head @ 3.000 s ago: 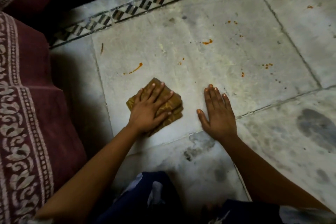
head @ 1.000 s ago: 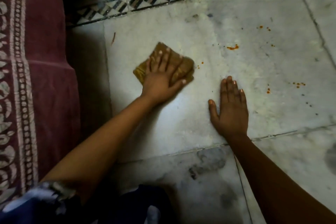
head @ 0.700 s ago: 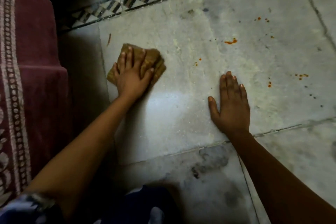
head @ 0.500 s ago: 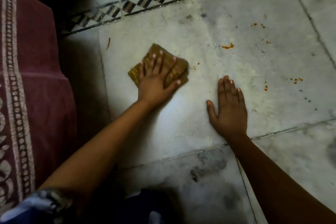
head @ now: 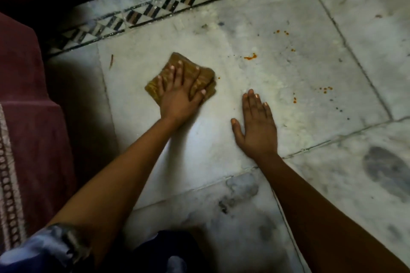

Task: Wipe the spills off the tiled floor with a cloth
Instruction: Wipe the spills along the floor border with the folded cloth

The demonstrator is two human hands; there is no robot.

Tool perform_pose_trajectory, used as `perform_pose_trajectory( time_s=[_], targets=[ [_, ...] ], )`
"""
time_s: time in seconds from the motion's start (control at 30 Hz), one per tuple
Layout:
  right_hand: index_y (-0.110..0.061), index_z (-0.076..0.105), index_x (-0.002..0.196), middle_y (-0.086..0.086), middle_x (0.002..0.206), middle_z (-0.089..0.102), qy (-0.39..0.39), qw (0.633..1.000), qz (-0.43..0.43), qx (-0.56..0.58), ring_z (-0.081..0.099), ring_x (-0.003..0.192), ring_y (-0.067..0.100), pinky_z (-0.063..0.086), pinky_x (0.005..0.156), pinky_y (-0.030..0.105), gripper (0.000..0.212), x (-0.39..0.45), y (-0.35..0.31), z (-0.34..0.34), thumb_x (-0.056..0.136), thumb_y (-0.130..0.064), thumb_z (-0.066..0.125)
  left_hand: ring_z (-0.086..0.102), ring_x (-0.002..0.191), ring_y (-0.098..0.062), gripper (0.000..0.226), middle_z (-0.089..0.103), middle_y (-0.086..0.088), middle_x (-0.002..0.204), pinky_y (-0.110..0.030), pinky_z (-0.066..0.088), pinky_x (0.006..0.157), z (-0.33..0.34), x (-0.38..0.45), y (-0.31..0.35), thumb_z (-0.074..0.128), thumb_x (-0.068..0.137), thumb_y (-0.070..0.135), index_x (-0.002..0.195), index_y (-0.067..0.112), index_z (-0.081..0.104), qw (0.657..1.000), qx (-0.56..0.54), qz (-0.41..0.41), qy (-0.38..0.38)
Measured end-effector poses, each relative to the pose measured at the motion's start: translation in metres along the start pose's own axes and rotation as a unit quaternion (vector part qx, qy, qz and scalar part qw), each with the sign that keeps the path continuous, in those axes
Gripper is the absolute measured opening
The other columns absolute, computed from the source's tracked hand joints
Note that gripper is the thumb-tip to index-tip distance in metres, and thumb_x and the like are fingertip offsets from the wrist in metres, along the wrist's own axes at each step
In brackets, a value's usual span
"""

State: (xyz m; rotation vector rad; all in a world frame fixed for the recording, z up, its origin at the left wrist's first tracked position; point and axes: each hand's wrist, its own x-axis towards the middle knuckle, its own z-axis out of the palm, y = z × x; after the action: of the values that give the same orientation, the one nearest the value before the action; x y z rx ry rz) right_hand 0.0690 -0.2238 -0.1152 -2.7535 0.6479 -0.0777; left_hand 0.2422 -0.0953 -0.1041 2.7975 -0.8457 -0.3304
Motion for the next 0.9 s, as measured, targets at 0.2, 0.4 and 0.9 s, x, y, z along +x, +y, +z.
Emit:
perform_pose_trajectory(
  time_s=[0.2,0.4,0.9],
  targets=[
    [-0.007,0.014,0.148,0.011,0.157,0.011,-0.032,0.999,-0.019,-0.006,0.009,0.145,0.021,-0.001,0.116,0.029,0.065,-0.010,0.010,-0.006,0.096,-0.039,0.036,0.010,0.144,-0.026,0.062,0.013,-0.005,0.157,-0.046,0.002,0.112,0.005,-0.091,-0.015,0.025,0.083,0.055,0.142,0.037,0.031,0.995,0.001,0.097,-0.022],
    [-0.006,0.013,0.148,0.013,0.157,0.012,0.028,0.995,0.085,-0.034,0.011,0.145,0.023,0.001,0.115,0.029,0.065,-0.035,0.059,-0.025,0.095,-0.039,0.031,-0.001,0.144,-0.029,0.056,0.003,-0.006,0.158,-0.054,-0.004,0.113,-0.007,-0.003,0.005,0.039,0.094,0.047,0.146,0.033,0.024,0.997,-0.017,-0.070,-0.005],
    [-0.008,0.014,0.149,0.010,0.157,0.013,0.036,0.988,0.144,-0.034,0.013,0.145,0.022,0.004,0.117,0.034,0.069,-0.045,0.081,-0.022,0.094,-0.046,0.028,0.000,0.144,-0.029,0.055,0.004,-0.004,0.158,-0.054,-0.007,0.111,0.000,0.008,0.021,0.037,0.092,0.053,0.144,0.041,0.023,0.999,0.022,0.015,-0.018]
  ],
)
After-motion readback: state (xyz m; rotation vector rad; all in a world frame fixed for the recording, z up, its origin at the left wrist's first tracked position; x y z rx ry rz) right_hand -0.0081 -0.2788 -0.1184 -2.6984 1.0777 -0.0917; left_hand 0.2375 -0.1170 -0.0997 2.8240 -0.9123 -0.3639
